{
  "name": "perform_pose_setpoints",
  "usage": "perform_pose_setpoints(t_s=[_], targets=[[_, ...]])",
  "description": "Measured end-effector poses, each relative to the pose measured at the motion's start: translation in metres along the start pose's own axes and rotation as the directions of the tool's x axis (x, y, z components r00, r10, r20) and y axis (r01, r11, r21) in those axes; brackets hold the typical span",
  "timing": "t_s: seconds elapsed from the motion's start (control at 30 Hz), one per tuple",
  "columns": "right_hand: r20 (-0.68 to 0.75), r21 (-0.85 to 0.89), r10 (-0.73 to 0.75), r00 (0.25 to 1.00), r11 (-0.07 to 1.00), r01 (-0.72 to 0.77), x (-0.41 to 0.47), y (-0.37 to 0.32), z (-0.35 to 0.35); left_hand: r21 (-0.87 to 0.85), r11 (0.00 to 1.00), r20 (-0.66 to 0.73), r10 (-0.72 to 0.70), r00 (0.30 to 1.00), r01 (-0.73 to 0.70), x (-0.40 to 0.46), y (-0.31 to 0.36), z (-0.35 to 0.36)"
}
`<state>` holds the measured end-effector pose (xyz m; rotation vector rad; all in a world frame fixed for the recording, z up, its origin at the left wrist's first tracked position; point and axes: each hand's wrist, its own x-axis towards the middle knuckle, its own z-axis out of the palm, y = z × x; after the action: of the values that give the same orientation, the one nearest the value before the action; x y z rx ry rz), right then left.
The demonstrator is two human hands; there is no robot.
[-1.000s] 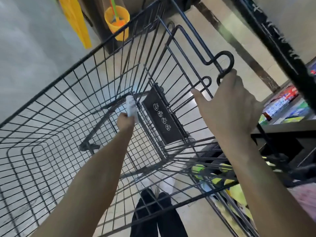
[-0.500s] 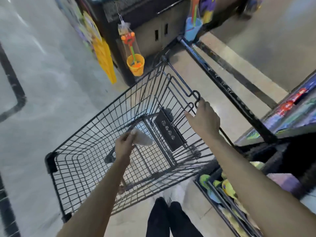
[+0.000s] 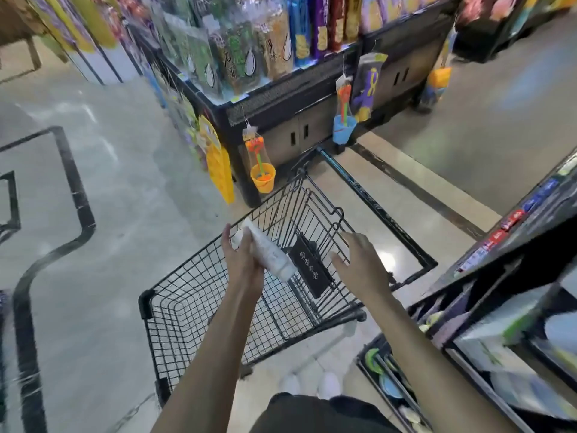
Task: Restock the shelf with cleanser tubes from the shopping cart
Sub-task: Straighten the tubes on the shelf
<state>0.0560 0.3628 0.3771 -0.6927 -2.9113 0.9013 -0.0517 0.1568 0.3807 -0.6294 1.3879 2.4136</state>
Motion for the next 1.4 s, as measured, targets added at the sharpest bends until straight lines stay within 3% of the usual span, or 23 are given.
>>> perform_pose_setpoints(t_s=[0.27, 0.37, 0.57, 0.67, 0.9, 1.03, 1.13, 1.23, 1.4], targets=[[-0.09, 0.113, 0.016, 0.996, 0.994, -0.006, -0.07, -0.013, -0.023, 0.182, 0.974, 0.246, -0.175, 0.953, 0.132, -0.04, 0.021, 0.015], [-0.126, 0.126, 0.079, 0.989, 0.99, -0.063, -0.092, -0.022, -0.026, 0.326, 0.94, 0.345, -0.219, 0.913, 0.102, -0.057, 0.024, 0.021], [-0.249, 0.159, 0.216, 0.944, 0.971, -0.18, -0.15, -0.03, -0.026, 0.337, 0.913, 0.535, -0.387, 0.751, 0.23, -0.084, 0.021, 0.012], [-0.308, 0.189, 0.288, 0.907, 0.952, -0.239, -0.186, -0.029, -0.029, 0.378, 0.894, 0.564, -0.429, 0.705, 0.241, -0.096, 0.013, 0.011], [-0.389, 0.143, 0.412, 0.824, 0.91, -0.388, -0.267, -0.016, -0.041, 0.54, 0.825, 0.66, -0.537, 0.525, 0.166, -0.149, -0.013, 0.022], [-0.447, 0.131, 0.444, 0.776, 0.891, -0.434, -0.314, -0.005, -0.05, 0.637, 0.757, 0.644, -0.625, 0.442, 0.143, -0.188, -0.032, 0.03], [-0.492, 0.163, 0.491, 0.719, 0.863, -0.478, -0.35, 0.003, -0.056, 0.699, 0.707, 0.595, -0.659, 0.46, 0.108, -0.219, -0.047, 0.035], [-0.506, 0.179, 0.533, 0.678, 0.834, -0.521, -0.388, 0.01, -0.062, 0.694, 0.718, 0.617, -0.627, 0.476, 0.046, -0.248, -0.071, 0.038], [-0.527, 0.218, 0.58, 0.621, 0.798, -0.561, -0.456, 0.03, -0.07, 0.671, 0.741, 0.699, -0.612, 0.371, -0.042, -0.309, -0.107, 0.033]])
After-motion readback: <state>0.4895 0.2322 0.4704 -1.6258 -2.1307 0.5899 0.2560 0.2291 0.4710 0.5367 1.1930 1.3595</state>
